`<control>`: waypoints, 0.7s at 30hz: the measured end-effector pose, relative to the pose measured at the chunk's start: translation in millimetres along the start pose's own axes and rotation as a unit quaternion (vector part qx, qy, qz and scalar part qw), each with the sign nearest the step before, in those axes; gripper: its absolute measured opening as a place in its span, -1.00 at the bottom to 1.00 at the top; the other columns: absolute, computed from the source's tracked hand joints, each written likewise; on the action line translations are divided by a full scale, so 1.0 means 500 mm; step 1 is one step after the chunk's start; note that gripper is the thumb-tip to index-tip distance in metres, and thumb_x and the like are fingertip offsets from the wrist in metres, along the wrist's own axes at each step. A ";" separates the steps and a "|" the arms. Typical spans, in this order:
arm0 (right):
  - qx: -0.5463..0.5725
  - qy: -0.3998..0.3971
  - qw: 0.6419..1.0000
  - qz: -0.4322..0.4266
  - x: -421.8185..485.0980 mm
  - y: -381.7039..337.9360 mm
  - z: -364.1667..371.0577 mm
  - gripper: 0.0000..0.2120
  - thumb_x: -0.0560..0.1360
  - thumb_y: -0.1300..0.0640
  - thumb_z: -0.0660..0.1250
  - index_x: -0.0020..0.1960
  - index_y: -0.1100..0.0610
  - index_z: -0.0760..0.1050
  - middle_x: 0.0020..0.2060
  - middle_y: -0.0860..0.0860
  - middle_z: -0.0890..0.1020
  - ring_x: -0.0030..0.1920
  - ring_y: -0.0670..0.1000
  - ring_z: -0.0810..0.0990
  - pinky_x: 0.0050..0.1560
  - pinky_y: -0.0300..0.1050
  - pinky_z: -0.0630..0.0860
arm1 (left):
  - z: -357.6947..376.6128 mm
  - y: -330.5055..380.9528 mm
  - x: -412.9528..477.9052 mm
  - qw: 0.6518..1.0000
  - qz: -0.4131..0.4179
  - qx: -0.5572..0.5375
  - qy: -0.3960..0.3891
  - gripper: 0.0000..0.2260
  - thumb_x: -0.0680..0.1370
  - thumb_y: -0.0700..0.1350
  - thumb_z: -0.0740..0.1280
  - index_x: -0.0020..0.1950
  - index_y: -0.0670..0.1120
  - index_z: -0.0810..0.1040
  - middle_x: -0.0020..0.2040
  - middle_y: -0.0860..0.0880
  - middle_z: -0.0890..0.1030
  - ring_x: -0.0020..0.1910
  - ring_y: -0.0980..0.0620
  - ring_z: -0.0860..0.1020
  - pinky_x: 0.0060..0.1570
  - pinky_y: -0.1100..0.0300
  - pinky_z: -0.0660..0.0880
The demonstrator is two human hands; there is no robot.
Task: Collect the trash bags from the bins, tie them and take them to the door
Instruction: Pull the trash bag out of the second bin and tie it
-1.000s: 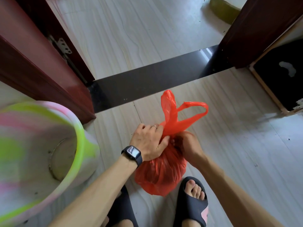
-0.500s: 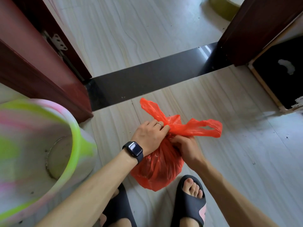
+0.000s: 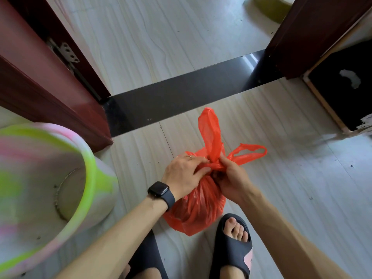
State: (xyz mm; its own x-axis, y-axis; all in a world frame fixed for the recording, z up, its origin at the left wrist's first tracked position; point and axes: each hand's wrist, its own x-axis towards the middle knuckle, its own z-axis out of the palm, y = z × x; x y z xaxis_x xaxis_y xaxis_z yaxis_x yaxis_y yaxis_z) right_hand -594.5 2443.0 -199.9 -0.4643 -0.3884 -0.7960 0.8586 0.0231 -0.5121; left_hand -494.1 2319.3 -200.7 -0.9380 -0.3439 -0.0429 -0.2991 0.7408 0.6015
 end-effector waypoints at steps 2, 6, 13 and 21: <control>-0.006 -0.043 0.999 0.005 0.000 -0.002 -0.006 -0.82 0.57 0.08 0.32 0.01 0.18 0.60 -0.16 0.08 0.67 -0.28 -0.04 0.60 -0.18 -0.22 0.53 | -0.010 -0.010 0.016 0.996 -0.054 -0.045 -0.049 -0.77 0.53 0.20 0.30 0.08 0.15 0.63 -0.04 0.07 0.67 -0.01 0.04 0.58 -0.01 0.09 0.50; -0.069 -0.153 0.986 0.004 -0.010 -0.016 -0.029 -0.84 0.59 0.15 0.30 0.05 0.23 0.58 -0.20 0.07 0.67 -0.22 -0.03 0.59 -0.19 -0.24 0.55 | -0.038 -0.025 0.049 0.969 -0.099 -0.118 -0.191 -0.82 0.55 0.08 0.36 0.00 0.02 0.67 -0.06 0.04 0.69 -0.01 0.06 0.61 -0.02 0.16 0.46; -0.269 -0.203 0.937 -0.095 -0.017 -0.028 -0.040 -0.85 0.47 0.23 0.46 0.02 0.25 0.64 -0.11 0.11 0.69 -0.08 0.02 0.63 -0.10 -0.20 0.55 | -0.055 -0.030 0.089 0.912 -0.178 -0.209 -0.303 -0.88 0.57 -0.04 0.35 -0.01 -0.05 0.65 -0.10 0.00 0.65 -0.10 0.06 0.58 0.06 0.12 0.50; -0.463 -0.152 0.834 -0.259 -0.020 -0.019 -0.036 -0.85 0.47 0.24 0.49 -0.07 0.01 0.60 -0.20 -0.16 0.68 -0.15 -0.18 0.65 -0.12 -0.28 0.52 | -0.040 -0.019 0.087 0.881 -0.225 -0.283 -0.305 -0.82 0.55 -0.18 0.36 -0.26 -0.05 0.53 -0.24 -0.06 0.54 -0.21 0.00 0.48 -0.07 0.11 0.41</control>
State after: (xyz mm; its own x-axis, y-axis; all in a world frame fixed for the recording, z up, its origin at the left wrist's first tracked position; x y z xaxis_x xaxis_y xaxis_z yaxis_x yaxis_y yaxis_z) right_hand -602.0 2463.1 -192.6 -0.5234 -0.7796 -0.3438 -0.0424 0.4268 -0.9033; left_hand -528.3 2285.8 -192.6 -0.7175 -0.0281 -0.6960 -0.6920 0.1426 0.7077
